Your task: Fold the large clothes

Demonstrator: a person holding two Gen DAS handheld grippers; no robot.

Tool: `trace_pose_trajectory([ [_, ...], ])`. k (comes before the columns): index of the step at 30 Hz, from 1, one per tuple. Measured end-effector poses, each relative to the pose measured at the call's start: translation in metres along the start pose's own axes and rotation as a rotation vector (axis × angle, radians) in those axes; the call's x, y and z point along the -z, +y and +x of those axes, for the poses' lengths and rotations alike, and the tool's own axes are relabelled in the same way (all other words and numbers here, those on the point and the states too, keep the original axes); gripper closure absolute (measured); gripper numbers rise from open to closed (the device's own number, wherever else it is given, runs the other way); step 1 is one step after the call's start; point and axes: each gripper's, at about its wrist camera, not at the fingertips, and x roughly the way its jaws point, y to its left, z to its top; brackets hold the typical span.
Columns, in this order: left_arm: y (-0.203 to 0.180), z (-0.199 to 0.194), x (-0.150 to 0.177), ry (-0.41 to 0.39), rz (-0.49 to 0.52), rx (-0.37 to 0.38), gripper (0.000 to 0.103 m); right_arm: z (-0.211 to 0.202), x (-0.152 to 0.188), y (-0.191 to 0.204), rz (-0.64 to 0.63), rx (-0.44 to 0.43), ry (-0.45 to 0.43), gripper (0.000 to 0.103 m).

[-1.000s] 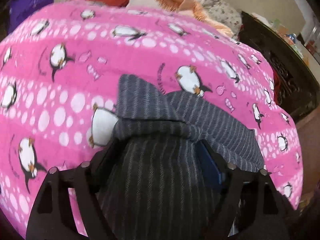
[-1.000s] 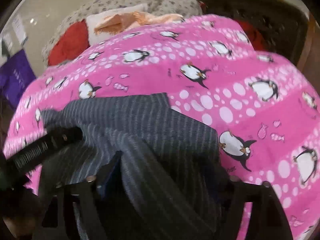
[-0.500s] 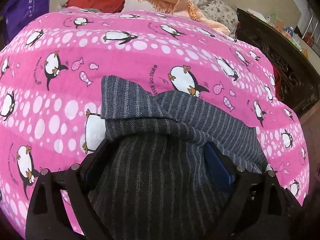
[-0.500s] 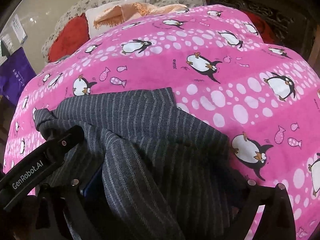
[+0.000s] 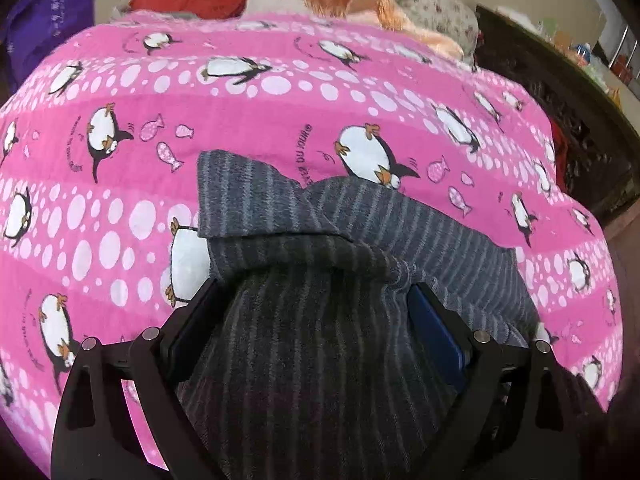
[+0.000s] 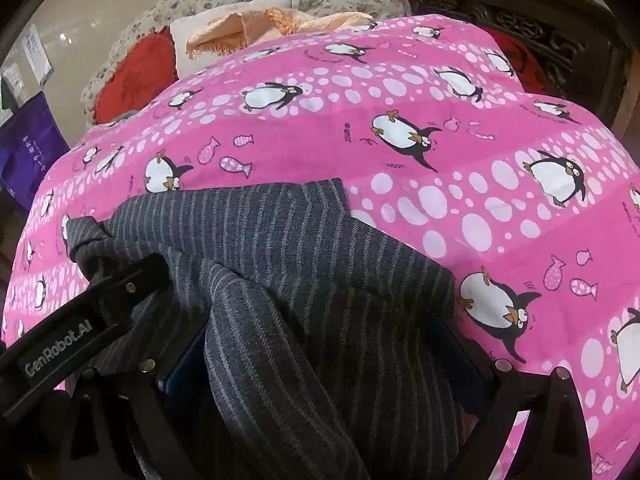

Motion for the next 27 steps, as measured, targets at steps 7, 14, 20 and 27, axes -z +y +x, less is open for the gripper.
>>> trace_pose_trajectory([
  [7, 0.065, -0.117, 0.010, -0.145, -0.027, 0.199, 0.010, -0.110, -0.007, -0.058, 0.133, -0.195, -0.227, 0.013],
  [14, 0.077, -0.104, 0.094, 0.020, 0.072, 0.313, 0.010, -0.137, 0.039, -0.097, 0.039, -0.334, -0.173, 0.002],
  [20, 0.061, -0.089, 0.143, -0.014, 0.135, 0.326, 0.010, -0.063, 0.085, -0.083, 0.025, -0.445, 0.026, 0.006],
  [27, 0.040, -0.087, 0.150, -0.016, 0.220, 0.393, 0.011, -0.026, 0.059, -0.058, -0.059, -0.564, -0.012, 0.029],
])
